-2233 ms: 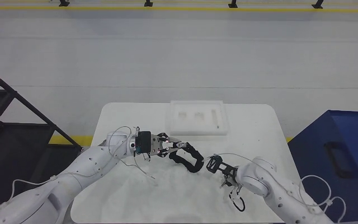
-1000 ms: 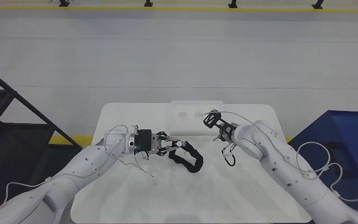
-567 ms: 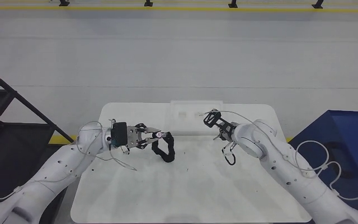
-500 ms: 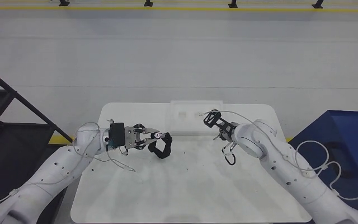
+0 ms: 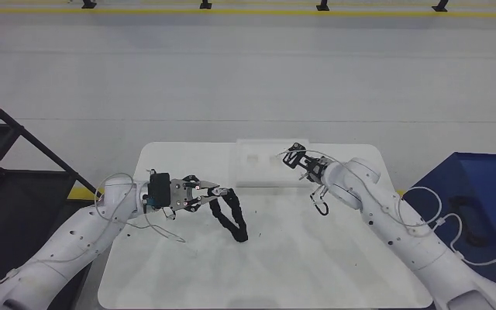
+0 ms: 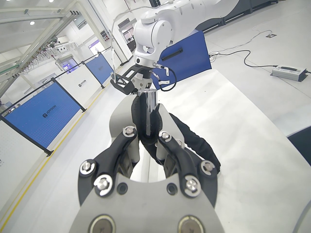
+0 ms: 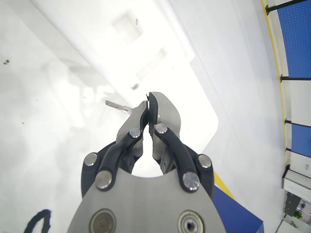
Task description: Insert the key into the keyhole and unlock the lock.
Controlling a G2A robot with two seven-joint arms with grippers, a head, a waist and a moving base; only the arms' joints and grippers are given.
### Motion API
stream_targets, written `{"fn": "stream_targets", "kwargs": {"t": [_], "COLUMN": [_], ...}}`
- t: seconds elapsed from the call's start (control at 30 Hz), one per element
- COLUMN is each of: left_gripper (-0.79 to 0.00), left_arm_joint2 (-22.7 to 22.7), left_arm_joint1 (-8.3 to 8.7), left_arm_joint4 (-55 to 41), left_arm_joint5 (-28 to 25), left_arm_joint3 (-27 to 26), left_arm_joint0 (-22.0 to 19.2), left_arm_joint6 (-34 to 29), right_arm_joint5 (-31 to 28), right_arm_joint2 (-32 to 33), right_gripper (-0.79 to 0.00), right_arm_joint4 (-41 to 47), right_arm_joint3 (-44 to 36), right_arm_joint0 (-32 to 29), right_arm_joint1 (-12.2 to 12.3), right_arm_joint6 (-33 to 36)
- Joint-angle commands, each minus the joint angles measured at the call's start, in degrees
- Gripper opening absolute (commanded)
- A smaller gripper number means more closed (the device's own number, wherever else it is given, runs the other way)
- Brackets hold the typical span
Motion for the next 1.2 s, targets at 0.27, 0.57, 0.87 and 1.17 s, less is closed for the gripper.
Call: {"fn": "stream_targets", "kwargs": {"t": [0.27,0.57,0.87,1.17], "left_gripper": [-0.785,-0.785,-0.785,-0.785], "left_arm_joint2": [0.0,0.0,0.0,0.0], "left_arm_joint1": [0.00,0.00,0.00,0.00], "left_arm_joint4": [0.0,0.0,0.0,0.0], "left_arm_joint5": [0.0,0.0,0.0,0.0], "left_arm_joint3": [0.0,0.0,0.0,0.0], "left_arm_joint0": [0.0,0.0,0.0,0.0], "left_arm_joint6": [0.0,0.0,0.0,0.0], "right_arm_joint5": [-0.8,2.9,2.8,3.1], "right_arm_joint2": [-5.3,-6.6,-7.2,-7.1], "right_gripper": [-0.785,-0.785,-0.785,-0.782], "right_arm_joint4": [11.5,15.2,17.5,17.6], "right_arm_joint3": [19.6,29.6,36.5,40.8], "right_arm_joint0": [8.6,11.7,13.3,14.5], "right_arm_joint1": [-6.4,-9.9,-12.4,-14.0], "right_arm_joint6": [0.5,1.9,1.2,0.5]}}
